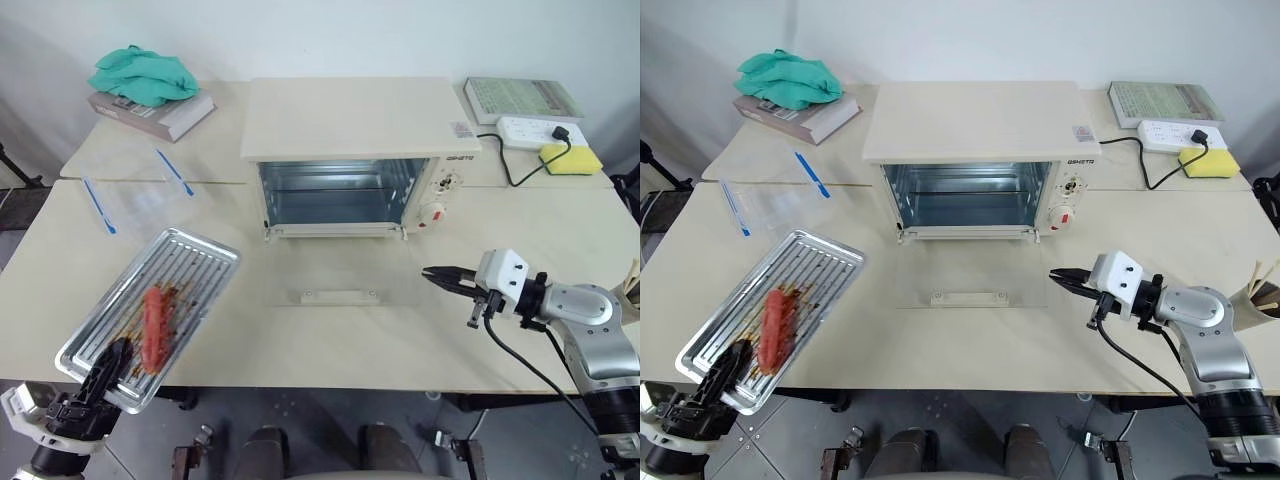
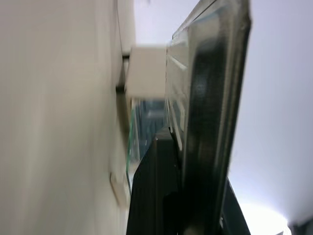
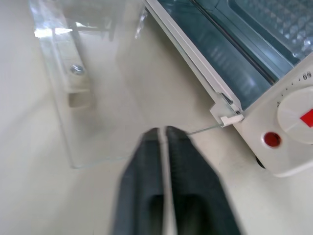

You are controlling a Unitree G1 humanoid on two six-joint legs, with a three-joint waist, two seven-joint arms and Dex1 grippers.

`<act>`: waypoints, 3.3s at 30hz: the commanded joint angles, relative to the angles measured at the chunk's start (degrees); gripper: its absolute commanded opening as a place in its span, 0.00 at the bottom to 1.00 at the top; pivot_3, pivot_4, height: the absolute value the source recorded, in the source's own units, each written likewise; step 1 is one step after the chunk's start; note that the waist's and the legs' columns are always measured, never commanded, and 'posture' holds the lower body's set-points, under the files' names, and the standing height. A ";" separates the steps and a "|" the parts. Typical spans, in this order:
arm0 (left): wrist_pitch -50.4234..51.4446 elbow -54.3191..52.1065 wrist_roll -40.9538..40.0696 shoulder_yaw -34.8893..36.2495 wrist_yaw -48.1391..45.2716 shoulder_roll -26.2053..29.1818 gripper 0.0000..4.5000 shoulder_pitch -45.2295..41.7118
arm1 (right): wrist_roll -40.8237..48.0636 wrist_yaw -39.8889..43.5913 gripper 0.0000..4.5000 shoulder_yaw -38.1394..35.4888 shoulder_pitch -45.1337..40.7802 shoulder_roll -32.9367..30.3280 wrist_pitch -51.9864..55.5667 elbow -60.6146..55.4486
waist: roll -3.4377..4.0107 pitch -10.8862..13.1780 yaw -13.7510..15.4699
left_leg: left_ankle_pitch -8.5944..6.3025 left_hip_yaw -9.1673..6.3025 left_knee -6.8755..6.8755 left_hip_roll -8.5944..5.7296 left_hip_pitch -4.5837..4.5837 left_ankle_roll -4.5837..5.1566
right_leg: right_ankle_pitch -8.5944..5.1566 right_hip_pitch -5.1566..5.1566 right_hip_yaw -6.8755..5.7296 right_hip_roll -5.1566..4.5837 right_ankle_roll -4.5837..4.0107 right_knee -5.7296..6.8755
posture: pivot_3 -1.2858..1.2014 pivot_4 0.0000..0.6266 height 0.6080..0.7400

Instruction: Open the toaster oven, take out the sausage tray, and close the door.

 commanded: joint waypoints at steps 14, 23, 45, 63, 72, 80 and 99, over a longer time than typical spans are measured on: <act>-5.92 -5.12 -0.84 2.21 3.95 -2.36 0.00 -1.92 | 2.34 5.43 0.01 1.21 -6.98 6.72 -4.35 7.39 | -0.01 0.00 -0.12 | -0.01 0.04 -0.02 0.03 -0.01 -0.02 | 0.03 0.00 -0.03 0.05 0.02 -0.06 | 0.52 0.24 1.00; -2.69 -2.56 -0.84 0.98 3.87 0.51 0.00 -2.68 | 9.42 1.53 0.01 -4.12 -7.00 8.43 2.57 -2.06 | 0.00 0.00 -0.10 | -0.04 0.00 -0.04 0.04 -0.02 -0.03 | 0.03 -0.03 -0.01 0.04 0.02 -0.07 | 0.52 0.24 1.00; 6.34 3.21 -0.84 -19.85 4.20 17.20 0.00 -13.18 | 21.80 7.18 0.50 -14.82 12.00 -1.51 22.27 -19.28 | 0.01 0.00 1.15 | -0.13 0.09 -0.15 0.04 -0.09 0.02 | 0.03 -0.20 0.01 0.00 0.03 -0.11 | 0.52 0.24 1.00; 8.59 10.65 4.65 -42.98 10.56 23.18 0.00 -33.91 | 23.11 2.36 0.99 -24.82 29.99 -1.01 25.51 -33.04 | 0.21 -0.08 1.77 | -0.07 0.02 -0.06 -0.01 -0.05 -0.03 | 0.03 -0.09 0.02 0.03 0.04 -0.01 | 0.52 0.24 1.00; 10.20 12.62 10.54 -44.85 10.97 22.53 0.00 -37.32 | 23.60 0.73 0.99 -26.35 33.25 -0.25 25.13 -35.40 | 0.30 -0.11 2.83 | -0.04 0.03 -0.06 -0.06 0.43 0.01 | 0.04 0.54 -0.06 0.03 0.05 -0.13 | 0.52 0.24 1.00; 8.49 9.95 18.26 -44.14 13.08 20.84 0.28 -37.18 | 23.90 0.43 1.00 -27.54 35.40 0.31 24.49 -36.37 | 0.49 -0.16 2.79 | -0.11 0.05 -0.24 -0.05 1.07 0.02 | 0.04 1.32 -0.18 0.03 0.04 -0.49 | 0.52 0.24 1.00; -12.58 4.99 52.01 -43.21 -29.44 30.92 0.90 -35.38 | 23.99 0.02 1.00 -26.98 36.28 0.52 25.44 -37.45 | 0.60 -0.14 1.43 | -0.21 0.16 -0.48 0.08 1.01 -0.11 | 0.03 1.39 -0.35 0.09 -0.13 -0.88 | 0.52 0.24 1.00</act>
